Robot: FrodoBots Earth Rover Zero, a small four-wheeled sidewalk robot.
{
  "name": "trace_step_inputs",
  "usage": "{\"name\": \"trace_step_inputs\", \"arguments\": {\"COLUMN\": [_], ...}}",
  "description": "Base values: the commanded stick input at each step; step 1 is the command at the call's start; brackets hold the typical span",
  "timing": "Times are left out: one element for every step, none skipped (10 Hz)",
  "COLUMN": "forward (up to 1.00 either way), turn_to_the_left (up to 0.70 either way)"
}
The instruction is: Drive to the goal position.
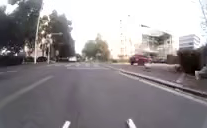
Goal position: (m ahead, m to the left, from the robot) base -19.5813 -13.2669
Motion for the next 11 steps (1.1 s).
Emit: {"name": "trace_step_inputs", "arguments": {"forward": [0.70, 0.70, 0.70, 0.70, 0.70, 0.70, 0.70, 0.70, 0.70, 0.70, 0.70], "turn_to_the_left": [-0.14, -0.14, -0.14, -0.14, -0.14, -0.14, -0.14, -0.14, -0.13, -0.05, -0.01]}}
